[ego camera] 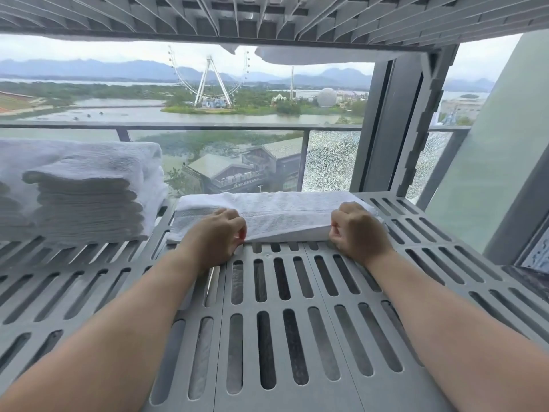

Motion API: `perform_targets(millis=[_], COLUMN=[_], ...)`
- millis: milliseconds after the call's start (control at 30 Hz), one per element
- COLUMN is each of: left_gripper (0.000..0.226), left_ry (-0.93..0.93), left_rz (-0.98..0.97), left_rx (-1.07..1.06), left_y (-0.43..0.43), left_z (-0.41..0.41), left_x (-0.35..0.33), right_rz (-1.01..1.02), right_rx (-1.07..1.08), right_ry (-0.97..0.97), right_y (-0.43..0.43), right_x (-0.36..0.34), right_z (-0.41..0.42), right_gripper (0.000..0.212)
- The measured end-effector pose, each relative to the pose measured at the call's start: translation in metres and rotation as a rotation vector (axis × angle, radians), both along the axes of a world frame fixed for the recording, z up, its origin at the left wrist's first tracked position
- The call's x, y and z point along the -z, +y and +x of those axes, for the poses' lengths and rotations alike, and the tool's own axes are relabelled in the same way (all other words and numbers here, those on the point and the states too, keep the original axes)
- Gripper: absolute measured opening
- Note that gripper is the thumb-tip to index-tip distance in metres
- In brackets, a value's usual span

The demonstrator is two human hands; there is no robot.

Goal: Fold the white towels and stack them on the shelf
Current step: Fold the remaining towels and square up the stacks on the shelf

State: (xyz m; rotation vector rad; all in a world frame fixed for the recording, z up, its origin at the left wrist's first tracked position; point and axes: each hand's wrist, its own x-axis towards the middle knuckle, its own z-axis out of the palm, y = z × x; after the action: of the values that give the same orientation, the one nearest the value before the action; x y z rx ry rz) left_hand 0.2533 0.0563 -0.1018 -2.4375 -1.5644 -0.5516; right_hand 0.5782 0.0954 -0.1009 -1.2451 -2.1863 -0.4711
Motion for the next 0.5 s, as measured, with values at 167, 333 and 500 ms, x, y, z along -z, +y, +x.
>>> perform_targets(millis=[167,333,500], left_gripper=[0.006,0.009,0.017], left_ry=[0.002,-0.015,0.045], left_rz=[0.024,-0.018,-0.138], left_rx=[-0.02,-0.048,-0.106], left_y=[-0.001,-0.001,0.0], left_z=[0.002,0.002,0.009], left_x=[-0.001,-0.001,-0.012], right_rz=[-0.05,-0.223,-0.338], right_rx=[-0.055,-0.058,-0.063], right_ry=[-0.095,-0.028,-0.056], right_y=[-0.008,-0.011,-0.01], right_x=[-0.001,0.0,-0.004], right_z=[0.003,0.005,0.006], right_gripper=[0.012,0.013,0.014])
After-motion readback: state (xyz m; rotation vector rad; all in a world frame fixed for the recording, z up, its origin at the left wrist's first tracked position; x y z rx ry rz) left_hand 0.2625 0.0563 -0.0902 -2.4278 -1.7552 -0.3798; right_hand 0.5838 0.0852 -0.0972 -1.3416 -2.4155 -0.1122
